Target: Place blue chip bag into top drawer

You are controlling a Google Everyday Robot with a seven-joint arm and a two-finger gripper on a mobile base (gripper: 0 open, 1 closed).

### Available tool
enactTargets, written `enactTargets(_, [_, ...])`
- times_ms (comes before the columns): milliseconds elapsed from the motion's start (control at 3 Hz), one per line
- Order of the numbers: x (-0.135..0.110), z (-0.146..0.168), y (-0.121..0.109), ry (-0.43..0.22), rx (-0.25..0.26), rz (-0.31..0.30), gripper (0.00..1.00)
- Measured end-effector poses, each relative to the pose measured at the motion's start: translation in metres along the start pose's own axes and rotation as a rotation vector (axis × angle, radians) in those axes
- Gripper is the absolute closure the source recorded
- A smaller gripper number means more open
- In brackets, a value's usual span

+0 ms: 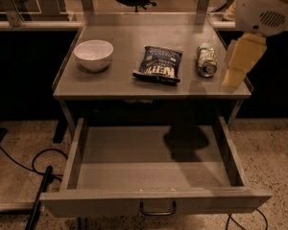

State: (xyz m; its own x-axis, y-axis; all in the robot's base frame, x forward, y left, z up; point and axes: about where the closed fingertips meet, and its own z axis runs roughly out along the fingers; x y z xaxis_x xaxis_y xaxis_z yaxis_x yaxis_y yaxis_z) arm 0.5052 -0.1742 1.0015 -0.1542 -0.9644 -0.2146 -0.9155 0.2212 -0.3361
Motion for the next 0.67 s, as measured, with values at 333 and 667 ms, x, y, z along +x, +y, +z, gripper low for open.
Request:
enactTargets(333, [-0.036,-0.003,-0.044,-0.012,0.05,-0.033,0.0])
enactTargets(667, [-0.047,-0.011,-0.051,-0.034,0.076,-0.043,0.0])
